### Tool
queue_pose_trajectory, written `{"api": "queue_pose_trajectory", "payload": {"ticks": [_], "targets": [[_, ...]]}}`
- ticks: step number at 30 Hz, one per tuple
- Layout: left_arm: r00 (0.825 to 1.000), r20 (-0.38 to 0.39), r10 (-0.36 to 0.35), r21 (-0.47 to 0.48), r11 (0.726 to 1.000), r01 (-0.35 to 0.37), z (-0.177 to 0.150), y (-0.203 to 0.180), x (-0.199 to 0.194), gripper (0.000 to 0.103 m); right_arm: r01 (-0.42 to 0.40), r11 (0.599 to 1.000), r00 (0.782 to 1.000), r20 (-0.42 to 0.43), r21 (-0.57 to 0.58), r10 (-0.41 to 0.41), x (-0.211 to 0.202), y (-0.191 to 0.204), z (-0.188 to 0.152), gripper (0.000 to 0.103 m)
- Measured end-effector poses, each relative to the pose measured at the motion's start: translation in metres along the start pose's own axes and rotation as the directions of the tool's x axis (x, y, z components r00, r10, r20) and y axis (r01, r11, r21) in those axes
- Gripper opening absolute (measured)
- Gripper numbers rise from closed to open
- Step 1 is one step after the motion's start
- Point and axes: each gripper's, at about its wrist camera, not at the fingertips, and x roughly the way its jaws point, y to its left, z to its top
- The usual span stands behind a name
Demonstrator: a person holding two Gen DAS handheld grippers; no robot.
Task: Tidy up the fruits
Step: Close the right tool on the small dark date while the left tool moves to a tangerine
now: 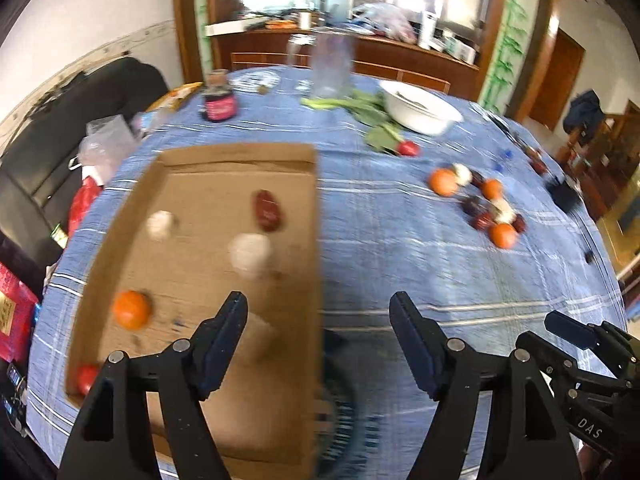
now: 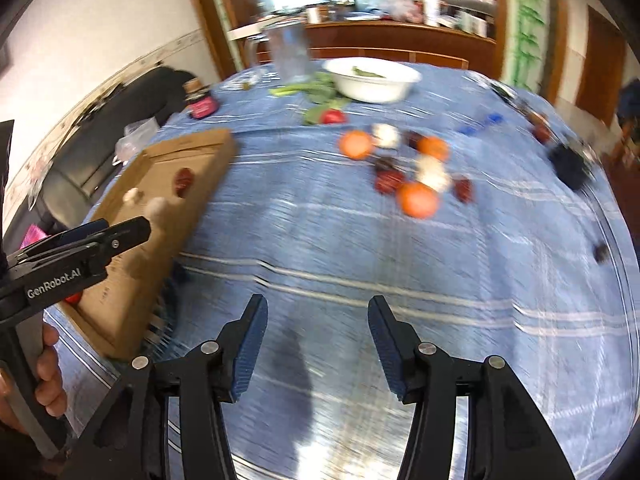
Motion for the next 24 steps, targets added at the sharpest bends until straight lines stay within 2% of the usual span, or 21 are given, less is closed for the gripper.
{"api": "queue_pose_trajectory", "payload": {"ticks": [3, 10, 17, 20, 24], "targets": [[1.000, -0.025, -0.012, 0.044, 0.999, 0.013, -0.005, -0.034, 0.006, 0.073, 0.026, 0.998, 1.000, 0.003, 0.058, -0.027, -0.010, -0.039, -0.014, 0.056], [0.997, -0.073, -0.036, 0.104, 0.994, 0.043, -0.014, -0.086, 0.017, 0.073, 0.089, 0.976, 0.995, 0.032, 0.200, -0.097, -0.033, -0.127, -0.022, 0.056], [0.992, -0.117, -0.043, 0.106, 0.993, 0.055, -0.019, -0.111, 0.028, 0.073, 0.229, 0.930, 0.966, 0.052, 0.286, -0.253, -0.047, -0.225, -0.008, 0.056], [0.992, -0.123, -0.036, 0.106, 0.993, 0.049, -0.014, -0.117, 0.032, 0.073, 0.229, 0.915, 0.966, 0.038, 0.332, -0.256, -0.039, -0.259, -0.001, 0.056], [0.991, -0.130, -0.025, 0.118, 0.992, 0.040, -0.006, -0.131, 0.040, 0.072, 0.229, 0.912, 0.967, 0.028, 0.342, -0.253, -0.021, -0.279, 0.007, 0.056]]}}
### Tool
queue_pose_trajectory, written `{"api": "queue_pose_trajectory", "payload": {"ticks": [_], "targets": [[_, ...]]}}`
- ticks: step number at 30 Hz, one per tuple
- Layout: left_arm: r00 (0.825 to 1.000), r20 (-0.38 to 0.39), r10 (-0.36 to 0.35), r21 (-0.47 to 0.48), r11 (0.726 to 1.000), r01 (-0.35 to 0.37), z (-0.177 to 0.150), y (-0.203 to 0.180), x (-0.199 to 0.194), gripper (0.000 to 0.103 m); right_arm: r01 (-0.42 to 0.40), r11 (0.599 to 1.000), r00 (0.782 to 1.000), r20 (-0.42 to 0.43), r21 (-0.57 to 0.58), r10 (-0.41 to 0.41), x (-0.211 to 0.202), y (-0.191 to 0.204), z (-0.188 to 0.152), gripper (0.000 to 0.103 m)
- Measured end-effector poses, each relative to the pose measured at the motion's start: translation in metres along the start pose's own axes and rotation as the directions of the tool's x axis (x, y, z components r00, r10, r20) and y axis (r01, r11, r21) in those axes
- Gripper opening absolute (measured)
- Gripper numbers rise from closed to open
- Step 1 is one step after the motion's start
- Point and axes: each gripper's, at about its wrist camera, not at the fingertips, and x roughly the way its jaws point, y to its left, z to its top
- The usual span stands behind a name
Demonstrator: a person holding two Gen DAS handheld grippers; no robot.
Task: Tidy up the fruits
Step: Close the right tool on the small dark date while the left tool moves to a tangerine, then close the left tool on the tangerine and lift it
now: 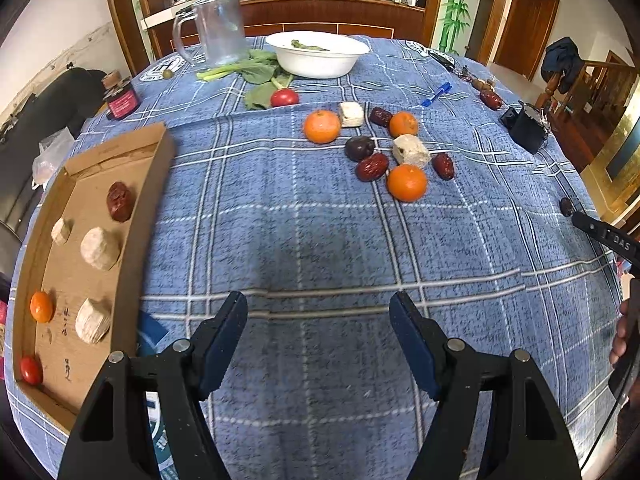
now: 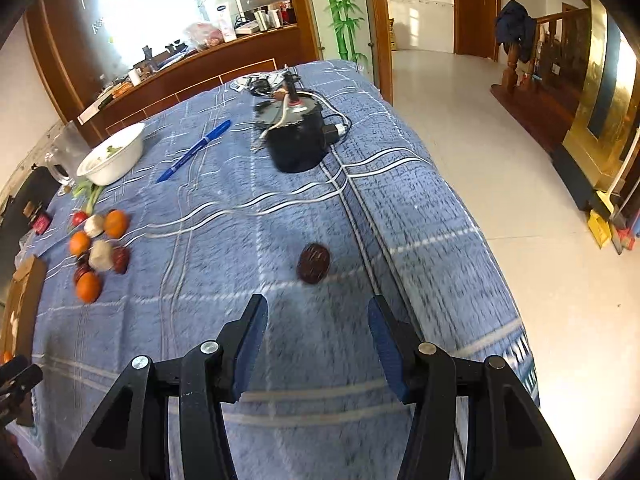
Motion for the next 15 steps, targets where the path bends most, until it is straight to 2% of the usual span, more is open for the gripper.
{"api": "queue_pose_trajectory", "payload": {"ticks": [5, 7, 8, 9, 13, 15], "targets": [[1.000, -0.010, 0.021, 0.020, 1.000, -0.021, 0.014, -0.018, 0.012, 0.072, -0.009, 1.000, 1.000, 0.009, -0.029, 0.009, 0.021, -0.001, 0.009, 0.054], [1.000, -0.019, 0.019, 0.022, 1.000, -0.019, 0.019, -0.023, 0.019, 0.072, -0.015, 0.999, 1.000, 0.019, -0.044, 0.016, 0.023, 0.000, 0.010, 0.037], [1.000, -0.024, 0.019, 0.019, 1.000, -0.019, 0.022, -0.025, 0.022, 0.072, -0.015, 0.998, 1.000, 0.019, -0.056, 0.016, 0.024, 0.001, 0.011, 0.033], [0.999, -0.027, 0.021, 0.014, 1.000, -0.021, 0.025, -0.027, 0.026, 0.072, -0.015, 0.998, 1.000, 0.018, -0.066, 0.017, 0.025, 0.002, 0.012, 0.021], [0.999, -0.051, -0.005, -0.028, 1.000, 0.004, 0.041, -0.033, 0.043, 0.072, -0.003, 0.995, 0.999, 0.044, -0.099, 0.008, 0.018, 0.007, 0.009, 0.021], [0.999, -0.049, -0.019, -0.053, 0.998, 0.016, 0.049, -0.036, 0.050, 0.072, -0.038, 0.995, 0.998, 0.047, -0.094, 0.042, 0.011, 0.007, 0.005, 0.021]]}}
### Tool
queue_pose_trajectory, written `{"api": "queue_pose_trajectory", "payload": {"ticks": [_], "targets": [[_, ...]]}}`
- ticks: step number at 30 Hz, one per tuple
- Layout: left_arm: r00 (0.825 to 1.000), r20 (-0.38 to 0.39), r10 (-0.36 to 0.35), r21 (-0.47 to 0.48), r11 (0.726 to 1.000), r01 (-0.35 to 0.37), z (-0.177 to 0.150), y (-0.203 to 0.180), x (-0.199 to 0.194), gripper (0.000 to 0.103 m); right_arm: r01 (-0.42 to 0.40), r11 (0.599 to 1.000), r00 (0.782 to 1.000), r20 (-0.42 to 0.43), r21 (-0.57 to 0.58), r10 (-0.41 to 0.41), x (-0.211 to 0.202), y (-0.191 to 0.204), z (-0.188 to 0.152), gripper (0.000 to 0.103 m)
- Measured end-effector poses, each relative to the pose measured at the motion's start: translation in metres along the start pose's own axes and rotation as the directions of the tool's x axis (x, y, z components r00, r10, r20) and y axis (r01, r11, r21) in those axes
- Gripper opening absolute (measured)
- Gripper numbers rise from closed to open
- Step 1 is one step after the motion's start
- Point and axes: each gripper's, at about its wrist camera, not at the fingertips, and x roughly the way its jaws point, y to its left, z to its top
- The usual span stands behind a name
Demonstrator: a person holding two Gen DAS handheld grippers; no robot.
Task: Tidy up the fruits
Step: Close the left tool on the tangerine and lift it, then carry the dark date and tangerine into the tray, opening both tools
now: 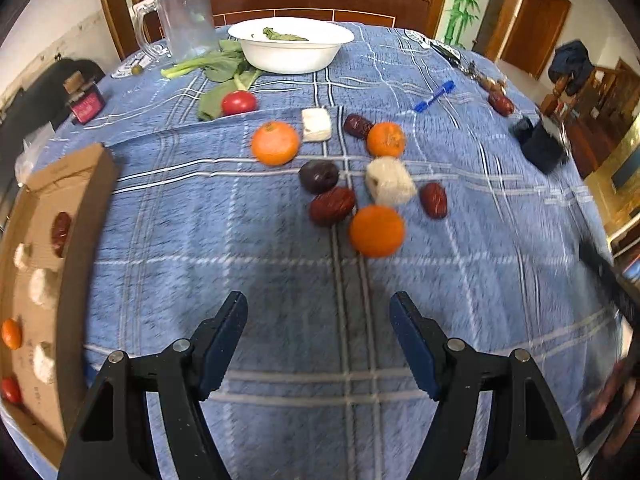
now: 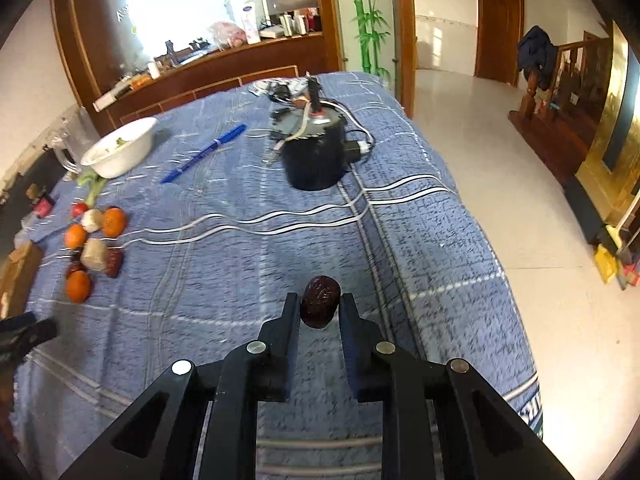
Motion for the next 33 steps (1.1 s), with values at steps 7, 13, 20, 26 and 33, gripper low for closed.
{"api": "queue_pose_trajectory", "payload": {"ticks": [7, 13, 20, 26, 33], "targets": [[1.000, 0.020, -0.020, -0.044, 0.999, 0.021, 0.019, -0.011, 0.022, 0.072, -0.074, 0.997, 0.997, -0.022, -0.028, 0.073, -0.010, 0.014, -0.014, 0.021], [0.999, 0.046, 0.003, -0.022, 1.000, -0.002, 0.024, -0.020, 0.029, 0.048, -0.094, 0.995, 0.995, -0.020, -0.035, 0.093, -0.017, 0.018, -0.021, 0.021], [0.998, 0.030, -0.058, -0.012, 0.998, 0.058, 0.018, -0.013, 0.022, 0.031, -0.096, 0.995, 0.995, -0.009, -0.024, 0.095, -0.029, 0.021, -0.026, 0.021], [0.998, 0.030, -0.061, 0.027, 0.998, 0.060, -0.006, 0.002, 0.002, 0.031, -0.092, 0.995, 0.996, 0.004, -0.038, 0.092, -0.041, 0.032, -0.034, 0.021], [0.992, 0.044, -0.122, 0.072, 0.990, 0.119, -0.040, 0.027, -0.030, 0.031, -0.105, 0.994, 0.994, -0.005, -0.022, 0.105, -0.053, 0.052, -0.044, 0.021]]}}
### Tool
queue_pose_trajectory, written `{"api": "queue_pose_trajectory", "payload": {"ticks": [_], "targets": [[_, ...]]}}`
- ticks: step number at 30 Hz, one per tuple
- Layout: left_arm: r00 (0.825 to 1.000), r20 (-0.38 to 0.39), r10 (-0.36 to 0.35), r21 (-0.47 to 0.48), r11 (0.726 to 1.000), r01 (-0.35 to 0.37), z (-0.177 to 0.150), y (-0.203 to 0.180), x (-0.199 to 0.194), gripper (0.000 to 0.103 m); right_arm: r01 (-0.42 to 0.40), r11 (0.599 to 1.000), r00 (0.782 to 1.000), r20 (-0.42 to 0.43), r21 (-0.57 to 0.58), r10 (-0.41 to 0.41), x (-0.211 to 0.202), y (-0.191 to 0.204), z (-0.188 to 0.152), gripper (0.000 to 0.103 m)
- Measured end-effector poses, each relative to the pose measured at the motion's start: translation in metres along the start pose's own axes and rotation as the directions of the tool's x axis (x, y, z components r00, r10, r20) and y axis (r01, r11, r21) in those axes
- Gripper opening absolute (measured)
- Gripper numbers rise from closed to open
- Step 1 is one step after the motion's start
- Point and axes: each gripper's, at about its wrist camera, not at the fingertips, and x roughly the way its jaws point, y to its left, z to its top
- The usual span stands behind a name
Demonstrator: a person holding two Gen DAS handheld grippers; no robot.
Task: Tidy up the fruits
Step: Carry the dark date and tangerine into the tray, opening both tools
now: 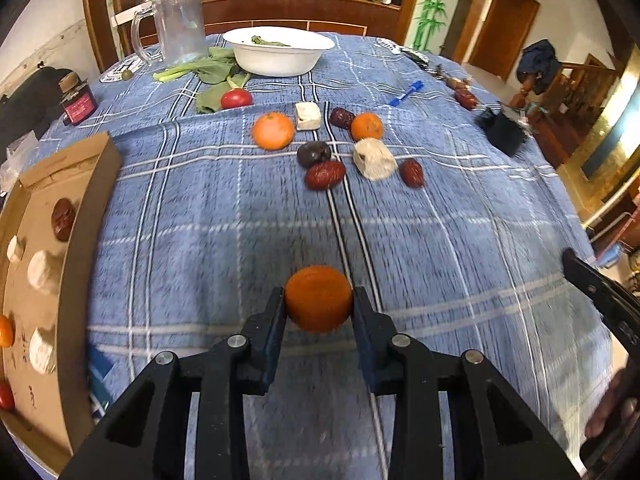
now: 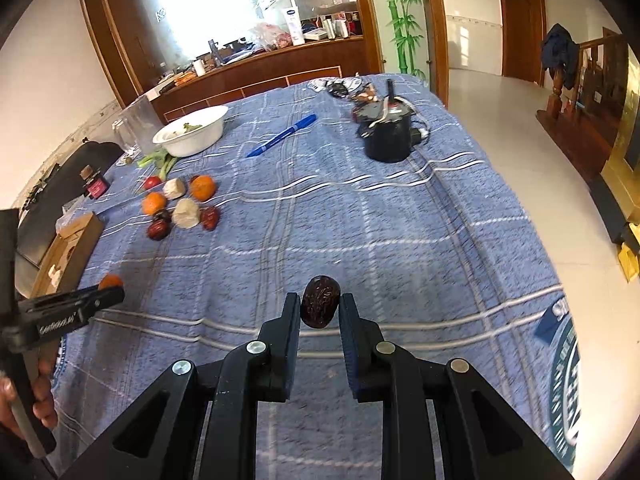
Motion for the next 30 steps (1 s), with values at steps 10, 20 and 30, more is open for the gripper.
{"api": "queue_pose_trajectory", "payload": {"ticks": [10, 20, 30], "targets": [[0.999, 0.029, -0.042, -0.016, 0.999, 0.043, -0.021, 0.033, -0.033, 0.031, -0.061, 0.997, 0.997, -0.039, -0.042, 0.059, 0.003, 0.069, -0.017, 0.021], [0.996, 0.067, -0.051, -0.022, 0.998, 0.052, -0.029, 0.062, -0.057, 0.031, -0.078, 0.990, 0.996, -0.052, -0.114, 0.073, 0.006, 0.124, -0.021, 0.021], [0.996, 0.085, -0.035, -0.050, 0.998, 0.040, -0.033, 0.088, -0.071, 0.031, -0.095, 0.982, 0.994, -0.065, -0.165, 0.085, 0.010, 0.161, -0.024, 0.021]]}}
